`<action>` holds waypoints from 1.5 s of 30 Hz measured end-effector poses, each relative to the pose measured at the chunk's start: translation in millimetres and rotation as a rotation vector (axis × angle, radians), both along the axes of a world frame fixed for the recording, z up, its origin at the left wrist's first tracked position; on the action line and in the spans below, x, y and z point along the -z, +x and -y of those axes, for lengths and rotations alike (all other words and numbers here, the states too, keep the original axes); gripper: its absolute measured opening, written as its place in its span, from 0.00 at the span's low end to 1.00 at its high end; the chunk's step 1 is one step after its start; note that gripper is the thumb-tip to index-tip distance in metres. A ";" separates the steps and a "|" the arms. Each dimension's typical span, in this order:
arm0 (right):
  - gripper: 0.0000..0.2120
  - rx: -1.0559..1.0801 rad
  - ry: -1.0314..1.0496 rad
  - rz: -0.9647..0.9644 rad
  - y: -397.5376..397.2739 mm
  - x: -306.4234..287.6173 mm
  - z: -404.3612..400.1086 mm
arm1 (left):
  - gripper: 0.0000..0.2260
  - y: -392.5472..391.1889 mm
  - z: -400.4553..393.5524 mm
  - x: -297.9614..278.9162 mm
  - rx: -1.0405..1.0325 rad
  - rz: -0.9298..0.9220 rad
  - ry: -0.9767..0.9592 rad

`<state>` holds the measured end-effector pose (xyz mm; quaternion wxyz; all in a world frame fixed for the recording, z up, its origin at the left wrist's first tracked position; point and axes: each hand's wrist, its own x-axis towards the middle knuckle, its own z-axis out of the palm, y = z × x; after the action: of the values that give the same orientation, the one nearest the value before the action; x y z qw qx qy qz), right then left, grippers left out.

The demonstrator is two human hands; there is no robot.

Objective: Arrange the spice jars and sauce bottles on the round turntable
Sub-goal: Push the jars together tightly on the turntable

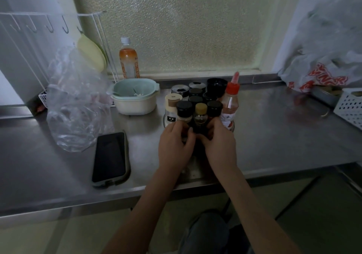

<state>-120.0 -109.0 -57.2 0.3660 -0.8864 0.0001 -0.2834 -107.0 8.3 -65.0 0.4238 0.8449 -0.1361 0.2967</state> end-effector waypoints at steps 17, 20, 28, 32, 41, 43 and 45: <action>0.08 -0.175 -0.137 0.016 -12.6 21.7 42.1 | 0.11 5.0 -11.2 9.1 0.201 -0.119 0.273; 0.04 -0.235 -0.131 -0.029 -6.2 14.4 53.3 | 0.07 5.2 -13.2 9.6 0.277 -0.136 0.289; 0.03 -0.260 -0.066 -0.082 46.9 2.4 61.6 | 0.06 55.3 0.5 1.8 0.271 -0.183 0.283; 0.04 -0.267 -0.047 -0.135 95.3 1.5 65.9 | 0.06 91.2 6.3 1.1 0.225 -0.185 0.281; 0.05 -0.318 -0.018 -0.164 182.8 6.9 63.2 | 0.06 158.0 4.6 5.5 0.110 -0.155 0.266; 0.04 -0.340 -0.016 -0.167 193.9 7.9 60.4 | 0.06 168.8 2.1 7.9 0.085 -0.150 0.269; 0.03 -0.360 0.002 -0.160 202.1 8.3 57.2 | 0.06 176.9 -0.2 9.0 0.064 -0.147 0.275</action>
<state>82.1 -166.1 -65.5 0.4107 -0.8914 -0.1291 -0.1420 69.9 8.5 -74.0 0.3221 0.9097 -0.1707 0.1989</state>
